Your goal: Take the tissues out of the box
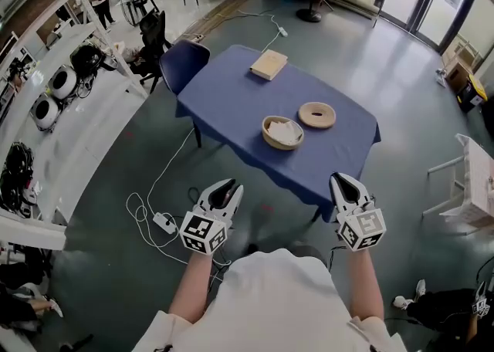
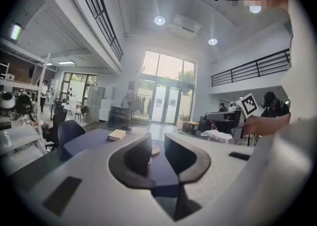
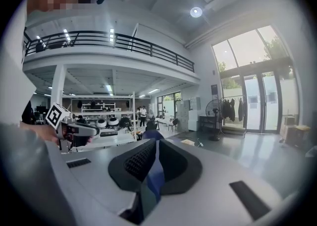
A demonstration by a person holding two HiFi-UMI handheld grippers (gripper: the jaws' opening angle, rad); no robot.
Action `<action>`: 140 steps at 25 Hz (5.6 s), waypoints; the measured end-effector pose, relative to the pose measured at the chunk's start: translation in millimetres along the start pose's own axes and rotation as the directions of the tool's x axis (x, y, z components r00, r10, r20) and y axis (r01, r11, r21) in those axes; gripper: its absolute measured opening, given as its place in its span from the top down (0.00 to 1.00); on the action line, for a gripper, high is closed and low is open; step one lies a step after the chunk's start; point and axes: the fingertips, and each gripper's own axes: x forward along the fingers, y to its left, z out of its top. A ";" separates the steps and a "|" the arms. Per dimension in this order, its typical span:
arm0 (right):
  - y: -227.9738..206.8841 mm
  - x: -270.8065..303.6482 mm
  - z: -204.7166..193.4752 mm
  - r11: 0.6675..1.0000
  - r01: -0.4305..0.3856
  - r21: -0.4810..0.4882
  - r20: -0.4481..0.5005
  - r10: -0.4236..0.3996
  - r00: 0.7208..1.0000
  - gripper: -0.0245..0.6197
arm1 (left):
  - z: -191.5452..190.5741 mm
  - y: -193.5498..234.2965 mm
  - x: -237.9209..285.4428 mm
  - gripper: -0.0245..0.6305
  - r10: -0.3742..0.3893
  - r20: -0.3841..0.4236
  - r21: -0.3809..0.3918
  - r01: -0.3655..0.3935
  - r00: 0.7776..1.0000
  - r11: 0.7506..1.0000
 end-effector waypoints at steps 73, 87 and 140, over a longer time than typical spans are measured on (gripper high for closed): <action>-238.8 230.7 -125.3 0.892 0.338 0.301 -0.321 -0.239 0.916 0.90 | -130.5 122.9 438.6 0.84 -0.403 -0.563 0.095 0.541 0.721 0.836; -220.4 227.3 -170.0 0.762 0.512 0.398 -0.411 -0.351 0.841 0.90 | -290.0 120.8 481.2 0.79 -0.381 -0.864 0.071 0.829 0.329 0.554; -222.8 235.9 -104.7 0.869 0.336 0.364 -0.275 -0.244 0.930 0.90 | -50.3 128.7 420.1 0.94 -0.417 -0.417 0.131 0.508 0.807 0.852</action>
